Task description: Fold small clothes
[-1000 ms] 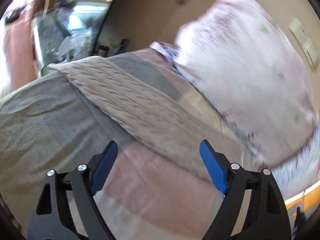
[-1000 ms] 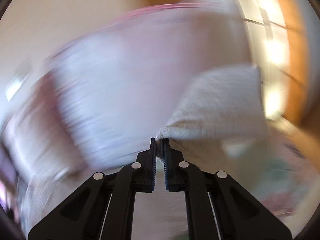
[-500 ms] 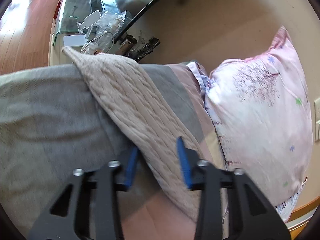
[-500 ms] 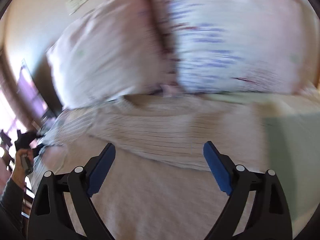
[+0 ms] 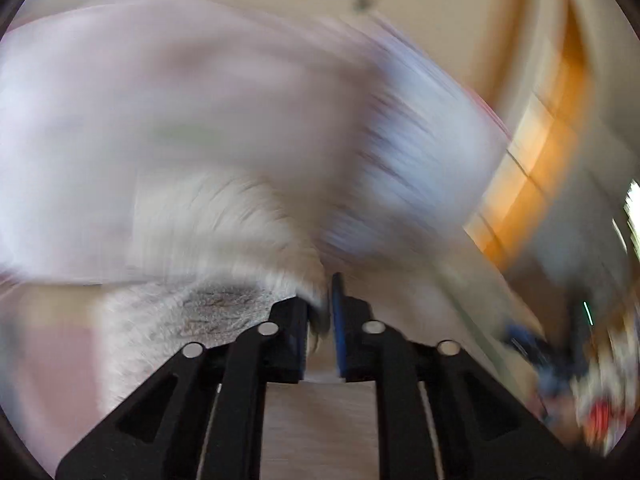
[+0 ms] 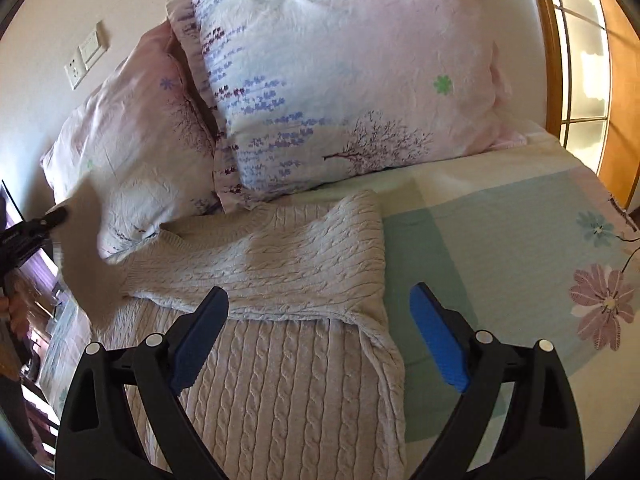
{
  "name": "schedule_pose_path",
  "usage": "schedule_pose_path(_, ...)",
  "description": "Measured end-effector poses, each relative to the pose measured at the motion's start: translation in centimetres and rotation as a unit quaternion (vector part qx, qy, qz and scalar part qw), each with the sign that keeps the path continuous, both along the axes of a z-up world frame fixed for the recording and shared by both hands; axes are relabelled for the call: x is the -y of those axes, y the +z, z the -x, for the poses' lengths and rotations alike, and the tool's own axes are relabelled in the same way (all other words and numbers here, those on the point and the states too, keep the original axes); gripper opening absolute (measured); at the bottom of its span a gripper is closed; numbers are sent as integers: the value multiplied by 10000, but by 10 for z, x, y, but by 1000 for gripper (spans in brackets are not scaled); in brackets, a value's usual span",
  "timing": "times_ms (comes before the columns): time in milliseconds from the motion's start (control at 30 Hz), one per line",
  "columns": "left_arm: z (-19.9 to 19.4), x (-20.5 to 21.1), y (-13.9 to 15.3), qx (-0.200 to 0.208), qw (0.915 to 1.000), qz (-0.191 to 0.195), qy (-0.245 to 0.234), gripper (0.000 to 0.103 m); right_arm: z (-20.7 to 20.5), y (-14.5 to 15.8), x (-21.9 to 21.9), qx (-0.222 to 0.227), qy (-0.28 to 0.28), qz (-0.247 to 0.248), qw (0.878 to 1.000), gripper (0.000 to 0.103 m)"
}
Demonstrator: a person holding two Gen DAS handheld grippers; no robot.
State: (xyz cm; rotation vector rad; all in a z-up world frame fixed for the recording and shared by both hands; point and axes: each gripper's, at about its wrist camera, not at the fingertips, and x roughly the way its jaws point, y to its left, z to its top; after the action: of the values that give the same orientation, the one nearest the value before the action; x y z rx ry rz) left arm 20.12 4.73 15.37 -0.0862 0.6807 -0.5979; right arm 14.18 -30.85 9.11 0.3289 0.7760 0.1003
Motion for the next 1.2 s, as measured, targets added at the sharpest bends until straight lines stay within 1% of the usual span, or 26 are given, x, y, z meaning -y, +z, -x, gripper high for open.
schedule_pose_path(33, 4, 39, -15, -244, 9982, -221, -496, 20, 1, -2, -1, -85, 4, 44, 10000, 94)
schedule_pose_path(67, 8, 55, -25, -394, 9962, -366, -683, 20, 4, -4, 0, -135, 6, 49, 9999, 94)
schedule_pose_path(100, 13, 60, -34, -495, 9948, -451, -766, 20, 9, -4, 3, -171, 24, 19, 9998, 94)
schedule_pose_path(133, 21, 52, -41, -542, 9950, -452, -709, 23, 18, -5, 8, -216, 25, -20, 9998, 94)
schedule_pose_path(167, 29, 35, -46, -568, 9962, -413, -515, 31, 24, -6, 12, -272, 10, -42, 9996, 94)
schedule_pose_path(233, 45, -11, -54, -742, 9971, -183, -62, 43, 40, -11, 25, -461, -14, -205, 9987, 94)
schedule_pose_path(300, 66, -53, -64, -945, 9945, -112, 435, 44, 58, -20, 39, -740, -20, -553, 9957, 91)
schedule_pose_path(333, 85, -81, -74, -1071, 9909, -161, 803, 48, 66, -26, 44, -865, -36, -722, 9936, 85)
schedule_pose_path(367, 95, -97, -81, -1183, 9880, -148, 984, 52, 77, -33, 50, -1017, -47, -934, 9904, 81)
schedule_pose_path(400, 104, -107, -89, -1299, 9853, -111, 1103, 52, 85, -39, 53, -1140, -53, -1130, 9870, 77)
schedule_pose_path(433, 123, -123, -103, -1550, 9803, 37, 1224, 53, 93, -46, 56, -1265, -43, -1366, 9825, 75)
schedule_pose_path(500, 139, -133, -118, -1820, 9747, 224, 1275, 52, 110, -60, 57, -1466, -4, -1819, 9723, 67)
schedule_pose_path(533, 151, -136, -126, -1938, 9719, 320, 1301, 52, 122, -60, 56, -1377, -14, -1875, 9726, 66)
schedule_pose_path(567, 162, -138, -130, -1916, 9717, 427, 1315, 51, 128, -60, 54, -1390, 29, -1930, 9713, 64)
schedule_pose_path(633, 185, -141, -132, -1844, 9728, 565, 1280, 50, 141, -64, 48, -1496, 232, -2249, 9626, 48)
schedule_pose_path(667, 195, -140, -133, -1856, 9724, 717, 1218, 45, 150, -69, 42, -1563, 363, -2489, 9551, 46)
schedule_pose_path(700, 201, -139, -134, -1907, 9714, 834, 1144, 40, 157, -71, 38, -1565, 438, -2620, 9513, 43)
schedule_pose_path(733, 211, -135, -137, -2006, 9692, 950, 1063, 29, 163, -73, 34, -1589, 520, -2755, 9467, 34)
schedule_pose_path(767, 220, -131, -140, -2091, 9672, 1044, 992, 23, 170, -78, 30, -1677, 629, -2943, 9388, 28)
schedule_pose_path(800, 228, -128, -142, -2109, 9663, 1129, 953, 21, 174, -82, 26, -1745, 694, -3096, 9321, 17)
schedule_pose_path(867, 237, -124, -146, -2105, 9661, 1195, 896, 19, 178, -88, 19, -1796, 767, -3236, 9258, 10)
schedule_pose_path(933, 239, -118, -145, -2068, 9677, 1191, 813, 17, 176, -84, 19, -1654, 805, -3265, 9271, 9)
schedule_pose_path(967, 237, -117, -144, -2058, 9679, 1222, 768, 8, 172, -77, 19, -1489, 844, -3371, 9258, 9)
schedule_pose_path(1033, 226, -115, -140, -2019, 9681, 1342, 634, 7, 160, -61, 22, -1111, 933, -3562, 9231, 9)
schedule_pose_path(1100, 196, -116, -120, -1810, 9714, 1437, 543, 7, 135, -37, 27, -638, 977, -3681, 9224, 9)
schedule_pose_path(1200, 142, -128, -83, -1298, 9776, 1504, 692, 6, 77, -1, 36, 62, 960, -3968, 9129, 9)
